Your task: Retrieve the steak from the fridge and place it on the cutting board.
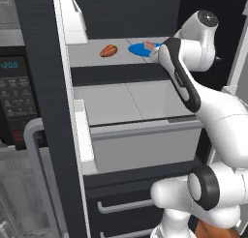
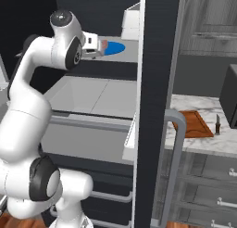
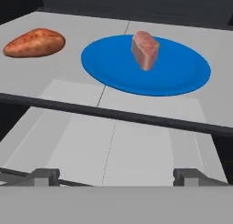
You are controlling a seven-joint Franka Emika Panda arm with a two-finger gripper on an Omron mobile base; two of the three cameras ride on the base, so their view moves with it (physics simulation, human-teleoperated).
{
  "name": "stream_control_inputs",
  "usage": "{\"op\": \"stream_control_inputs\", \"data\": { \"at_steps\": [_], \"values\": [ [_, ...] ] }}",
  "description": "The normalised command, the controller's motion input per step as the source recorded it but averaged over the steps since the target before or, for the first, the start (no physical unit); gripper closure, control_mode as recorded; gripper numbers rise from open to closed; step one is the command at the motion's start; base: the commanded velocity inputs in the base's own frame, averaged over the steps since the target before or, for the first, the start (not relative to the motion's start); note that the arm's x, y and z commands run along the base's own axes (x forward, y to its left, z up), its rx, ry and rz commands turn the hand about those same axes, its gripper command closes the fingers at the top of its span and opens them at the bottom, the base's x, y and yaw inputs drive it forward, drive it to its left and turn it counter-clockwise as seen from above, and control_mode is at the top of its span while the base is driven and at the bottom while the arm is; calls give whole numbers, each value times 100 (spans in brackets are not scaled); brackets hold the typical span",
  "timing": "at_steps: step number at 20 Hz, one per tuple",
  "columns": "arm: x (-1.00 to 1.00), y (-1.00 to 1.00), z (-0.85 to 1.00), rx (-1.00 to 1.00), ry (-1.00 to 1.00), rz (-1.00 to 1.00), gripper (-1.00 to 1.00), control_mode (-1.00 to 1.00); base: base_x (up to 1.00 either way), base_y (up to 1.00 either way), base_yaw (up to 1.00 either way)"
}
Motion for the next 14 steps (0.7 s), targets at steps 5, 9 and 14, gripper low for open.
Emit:
{"op": "stream_control_inputs", "data": {
  "at_steps": [5,9,14],
  "values": [
    [75,-22,33,0,0,0,-100,-100,0,0,0],
    [79,-7,17,0,1,0,-100,-100,0,0,0],
    [82,0,0,0,10,0,-100,-100,0,0,0]
  ]
}}
